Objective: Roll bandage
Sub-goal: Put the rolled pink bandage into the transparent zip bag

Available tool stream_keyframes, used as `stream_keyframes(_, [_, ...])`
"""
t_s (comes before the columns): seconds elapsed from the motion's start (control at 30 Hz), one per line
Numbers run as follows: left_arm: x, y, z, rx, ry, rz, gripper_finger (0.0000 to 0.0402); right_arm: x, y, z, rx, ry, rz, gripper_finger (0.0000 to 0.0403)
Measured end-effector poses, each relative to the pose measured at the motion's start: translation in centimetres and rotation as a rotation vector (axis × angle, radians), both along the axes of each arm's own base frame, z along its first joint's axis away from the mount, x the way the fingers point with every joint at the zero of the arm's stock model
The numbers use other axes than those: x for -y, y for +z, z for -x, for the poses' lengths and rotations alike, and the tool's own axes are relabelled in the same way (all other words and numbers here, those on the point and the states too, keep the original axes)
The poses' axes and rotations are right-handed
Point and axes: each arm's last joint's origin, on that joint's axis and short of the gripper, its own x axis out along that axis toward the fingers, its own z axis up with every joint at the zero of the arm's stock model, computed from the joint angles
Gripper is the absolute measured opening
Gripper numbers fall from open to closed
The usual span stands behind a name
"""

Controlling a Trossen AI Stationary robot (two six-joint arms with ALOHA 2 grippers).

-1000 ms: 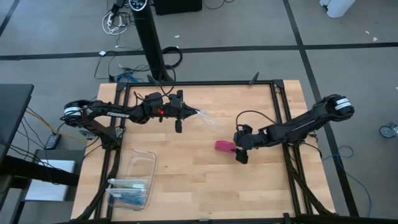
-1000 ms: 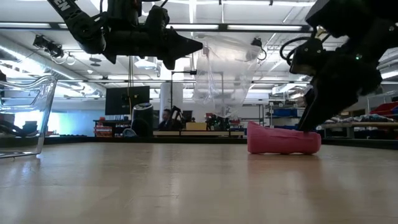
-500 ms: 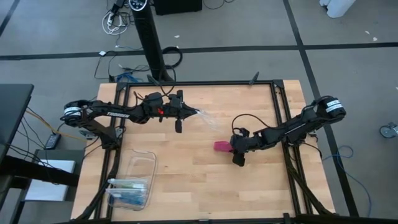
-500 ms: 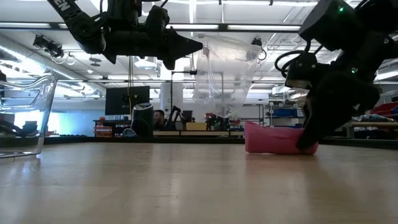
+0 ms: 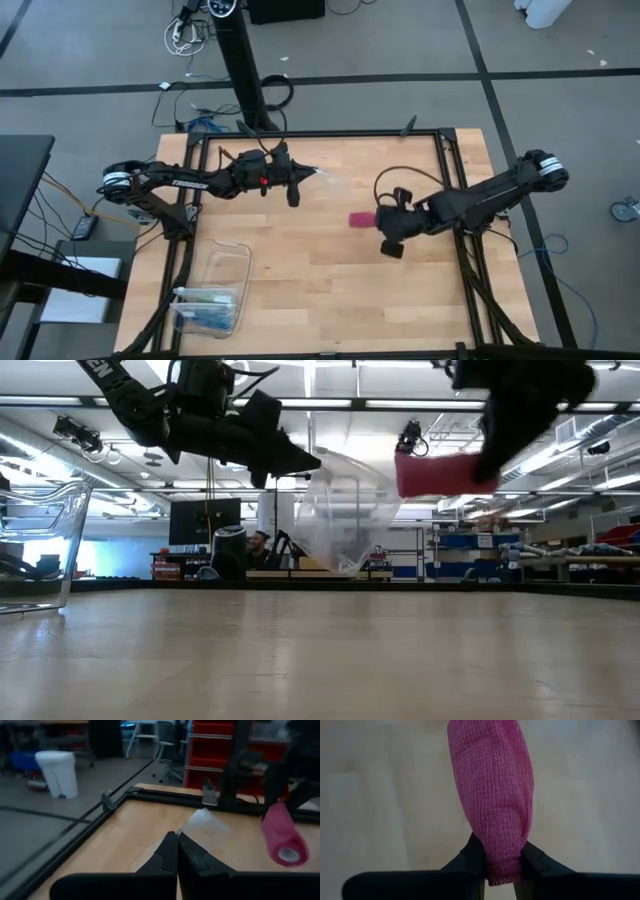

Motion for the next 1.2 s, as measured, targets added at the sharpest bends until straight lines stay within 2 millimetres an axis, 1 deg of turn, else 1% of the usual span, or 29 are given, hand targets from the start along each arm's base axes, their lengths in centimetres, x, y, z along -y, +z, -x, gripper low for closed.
stream_keyframes(0.17, [0.0,0.6,-0.3,0.054,0.054,0.131,0.0000,1.0,5.2,-1.4,0.005,-0.053,0.198,0.0058])
stream_keyframes(0.27, [0.3,1.4,-0.7,0.095,0.051,0.199,0.0000,2.1,6.8,-2.7,-0.029,-0.082,0.314,0.0058])
stream_keyframes(0.37, [0.6,2.0,-1.1,0.121,0.046,0.230,0.0000,3.2,7.9,-3.9,-0.063,-0.104,0.409,0.0058])
stream_keyframes(0.47, [0.7,2.1,-1.2,0.116,0.077,0.261,0.0000,3.9,8.2,-4.9,-0.121,-0.107,0.462,0.0058])
stream_keyframes(0.53, [0.6,2.0,-1.3,0.101,0.090,0.270,0.0000,4.1,8.4,-5.2,-0.152,-0.105,0.500,0.0058])
stream_keyframes(0.67, [0.5,1.5,-1.2,0.060,0.146,0.281,0.0000,4.2,9.6,-5.3,-0.146,-0.118,0.532,0.0058])
stream_keyframes(0.8, [0.5,1.6,-1.2,0.067,0.150,0.282,0.0000,4.3,10.4,-5.2,-0.138,-0.121,0.534,0.0058])
stream_keyframes(0.87, [0.5,1.6,-1.2,0.074,0.149,0.281,0.0000,4.6,10.3,-5.2,-0.159,-0.120,0.538,0.0058])
stream_keyframes(1.0, [0.5,1.8,-1.2,0.089,0.148,0.287,0.0000,5.3,9.5,-5.6,-0.218,-0.118,0.511,0.0058])
stream_keyframes(1.2, [0.4,1.8,-1.2,0.102,0.163,0.296,0.0000,5.8,8.6,-6.2,-0.277,-0.101,0.498,0.0058])
